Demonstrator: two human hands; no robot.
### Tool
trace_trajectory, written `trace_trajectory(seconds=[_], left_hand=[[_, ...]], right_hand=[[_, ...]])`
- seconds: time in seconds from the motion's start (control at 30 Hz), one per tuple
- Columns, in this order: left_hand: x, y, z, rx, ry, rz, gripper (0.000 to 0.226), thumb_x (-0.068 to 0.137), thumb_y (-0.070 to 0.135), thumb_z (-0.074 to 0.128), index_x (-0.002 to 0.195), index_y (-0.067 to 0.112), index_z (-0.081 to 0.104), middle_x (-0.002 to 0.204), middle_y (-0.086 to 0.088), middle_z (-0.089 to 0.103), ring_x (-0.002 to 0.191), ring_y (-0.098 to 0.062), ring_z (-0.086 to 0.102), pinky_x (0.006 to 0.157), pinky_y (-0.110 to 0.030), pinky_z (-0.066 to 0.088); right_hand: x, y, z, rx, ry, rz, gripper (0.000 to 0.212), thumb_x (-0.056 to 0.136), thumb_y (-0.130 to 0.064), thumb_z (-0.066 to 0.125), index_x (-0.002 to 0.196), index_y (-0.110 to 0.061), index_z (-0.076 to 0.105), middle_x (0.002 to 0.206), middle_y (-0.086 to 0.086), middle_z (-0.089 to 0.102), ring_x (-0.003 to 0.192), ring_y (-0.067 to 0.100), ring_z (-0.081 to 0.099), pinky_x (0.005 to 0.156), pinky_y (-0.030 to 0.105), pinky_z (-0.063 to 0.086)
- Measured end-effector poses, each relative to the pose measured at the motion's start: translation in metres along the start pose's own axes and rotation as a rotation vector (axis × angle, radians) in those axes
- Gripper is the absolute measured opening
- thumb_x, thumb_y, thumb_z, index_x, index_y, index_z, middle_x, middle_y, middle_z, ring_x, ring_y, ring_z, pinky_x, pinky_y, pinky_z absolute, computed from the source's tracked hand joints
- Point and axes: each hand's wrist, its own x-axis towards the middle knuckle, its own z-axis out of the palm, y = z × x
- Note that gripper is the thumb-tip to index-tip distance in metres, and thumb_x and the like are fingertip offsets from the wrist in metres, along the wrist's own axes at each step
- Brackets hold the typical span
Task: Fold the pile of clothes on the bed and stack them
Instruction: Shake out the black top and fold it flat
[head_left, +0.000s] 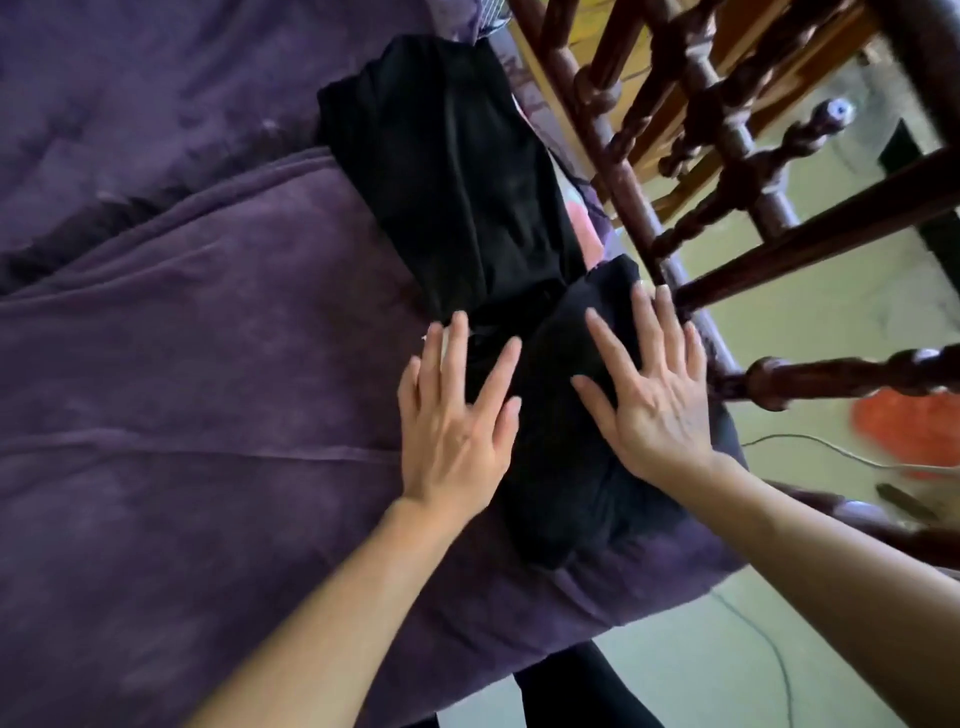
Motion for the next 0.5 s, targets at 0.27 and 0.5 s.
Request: trace_trajectory(seconds=[0.27,0.5], left_hand=[[0.021,-0.024,0.046,0.110,-0.479,-0.097,0.063,0.099,0.051,0.024,0.151,0.034,-0.007,0.160,-0.014,-0.004,0.146,-0.035,0.004,0.115,-0.052,0.017],[-0.035,-0.026,-0.026,0.013,-0.508,-0.168,0.050,0.098,0.033,0.041,0.145,0.022,0.030,0.150,-0.008,0.029,0.135,-0.030,0.030,0.103,-0.045,0.032]], right_hand=[[0.005,0.010,0.048,-0.051,-0.336,0.099,0.066,0.095,-0.061,0.024,0.153,-0.038,0.002,0.163,0.007,0.002,0.149,0.026,-0.001,0.116,0.054,0.013],[-0.012,-0.047,0.006,-0.141,-0.284,0.043,0.060,0.094,-0.034,0.051,0.148,-0.016,0.034,0.158,0.018,0.021,0.146,0.035,0.015,0.110,0.056,0.023]])
